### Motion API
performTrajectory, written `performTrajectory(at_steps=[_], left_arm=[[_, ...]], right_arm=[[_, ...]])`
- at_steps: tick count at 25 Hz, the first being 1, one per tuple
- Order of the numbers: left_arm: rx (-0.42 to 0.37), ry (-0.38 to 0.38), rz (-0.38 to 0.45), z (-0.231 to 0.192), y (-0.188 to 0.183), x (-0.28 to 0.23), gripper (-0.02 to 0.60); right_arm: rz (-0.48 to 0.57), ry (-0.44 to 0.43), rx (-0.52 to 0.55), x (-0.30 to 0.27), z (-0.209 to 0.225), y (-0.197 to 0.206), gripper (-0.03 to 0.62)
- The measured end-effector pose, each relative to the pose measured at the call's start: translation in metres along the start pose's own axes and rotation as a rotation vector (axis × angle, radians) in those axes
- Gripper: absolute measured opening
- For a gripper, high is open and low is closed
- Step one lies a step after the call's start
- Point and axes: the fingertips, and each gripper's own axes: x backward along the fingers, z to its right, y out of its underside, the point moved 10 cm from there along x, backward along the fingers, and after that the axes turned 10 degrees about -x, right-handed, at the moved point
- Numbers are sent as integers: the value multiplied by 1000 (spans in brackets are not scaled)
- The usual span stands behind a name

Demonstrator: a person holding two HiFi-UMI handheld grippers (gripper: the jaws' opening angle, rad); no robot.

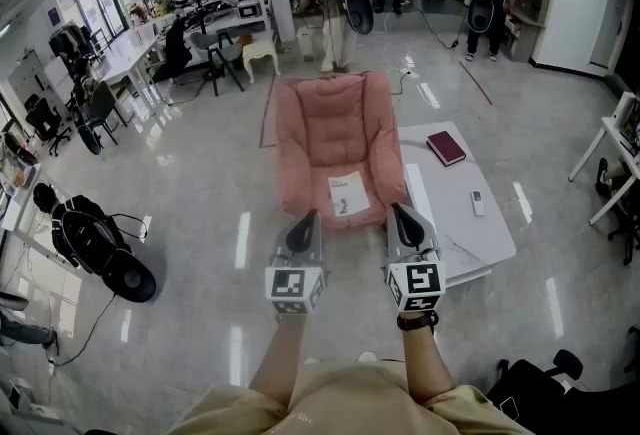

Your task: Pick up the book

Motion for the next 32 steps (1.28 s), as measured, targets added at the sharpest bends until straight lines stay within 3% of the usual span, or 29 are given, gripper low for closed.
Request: performTrajectory(at_steps=[4,8,17,24,28,32], left_arm=[[7,-12,-17,23,5,-1,0],[14,-9,-47,32,13,-3,0],[67,-23,-63,21,47,-48,0],[66,36,-47,-25,68,-154,0],[107,49,-55,-77,84,-224,0],[138,113,-97,-132,107,-287,0]], right_arm=[[19,10,-20,13,29,-6,5],[-25,25,-75,13,49,5,5],[-166,-64,-82,-28,64,45,5],[-234,-70,-80,-134,93,62,5],[-274,-80,-74,-217,101,63,5],[-326,-121,-59,-302,91,68,5]])
